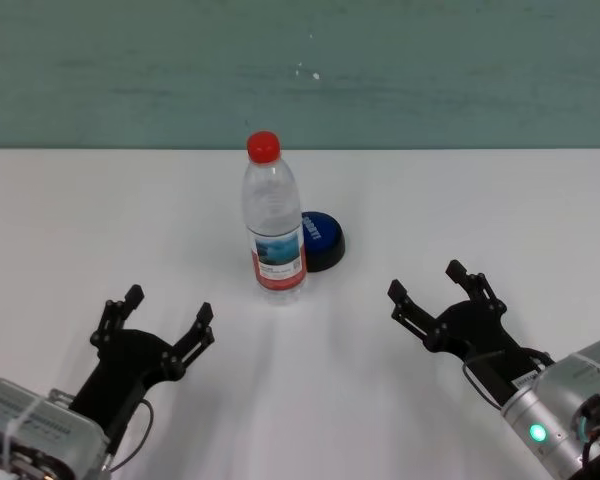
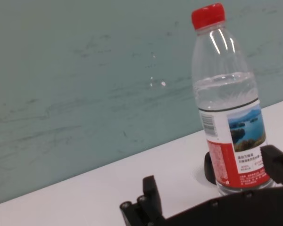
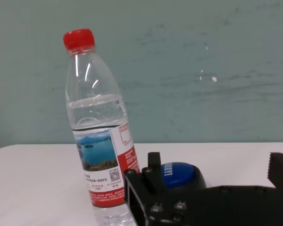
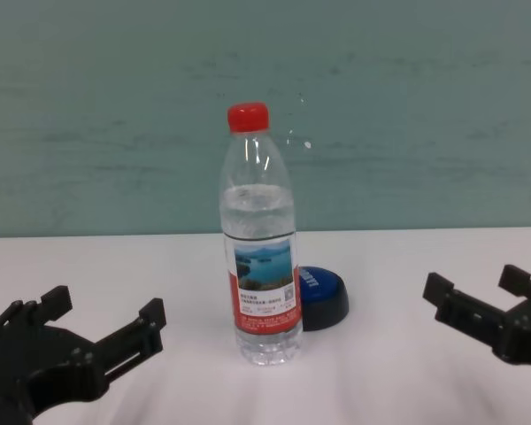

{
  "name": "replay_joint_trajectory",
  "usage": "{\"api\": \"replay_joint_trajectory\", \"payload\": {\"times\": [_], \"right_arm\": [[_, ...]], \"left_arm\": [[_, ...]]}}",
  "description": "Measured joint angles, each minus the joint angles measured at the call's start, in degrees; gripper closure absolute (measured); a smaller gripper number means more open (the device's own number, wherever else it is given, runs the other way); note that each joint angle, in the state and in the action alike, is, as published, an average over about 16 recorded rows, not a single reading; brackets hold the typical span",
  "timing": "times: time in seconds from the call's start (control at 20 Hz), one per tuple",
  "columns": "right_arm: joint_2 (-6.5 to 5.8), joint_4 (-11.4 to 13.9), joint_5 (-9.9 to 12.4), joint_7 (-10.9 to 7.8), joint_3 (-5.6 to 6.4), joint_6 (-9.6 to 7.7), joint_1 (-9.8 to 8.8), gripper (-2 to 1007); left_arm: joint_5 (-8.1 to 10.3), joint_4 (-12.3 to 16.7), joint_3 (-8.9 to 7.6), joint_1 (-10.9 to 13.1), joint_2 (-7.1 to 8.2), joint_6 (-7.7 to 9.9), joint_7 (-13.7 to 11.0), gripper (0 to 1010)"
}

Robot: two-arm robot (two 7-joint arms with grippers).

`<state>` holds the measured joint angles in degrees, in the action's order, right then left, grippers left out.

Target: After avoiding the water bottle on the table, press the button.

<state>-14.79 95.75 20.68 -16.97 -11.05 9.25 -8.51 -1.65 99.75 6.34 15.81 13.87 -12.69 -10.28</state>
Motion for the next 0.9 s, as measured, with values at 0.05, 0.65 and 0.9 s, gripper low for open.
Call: {"api": "replay_joint_trajectory", "payload": {"times": [0.05,0.65,0.9], "right_arm": [[0.03,0.02,0.09,-0.06,0.07,0.16,-0.03,1],[0.14,0.55,0.01,0.12,0.55,0.93,-0.44,1],[0.17,0.77,-0.19,0.31,0.67,0.95,-0.57,1]], "left_arm": [[0.0,0.0,0.0,0.0,0.0,0.0,0.0,10],[0.0,0.0,0.0,0.0,0.0,0.0,0.0,10],[0.0,0.0,0.0,0.0,0.0,0.0,0.0,10]]}}
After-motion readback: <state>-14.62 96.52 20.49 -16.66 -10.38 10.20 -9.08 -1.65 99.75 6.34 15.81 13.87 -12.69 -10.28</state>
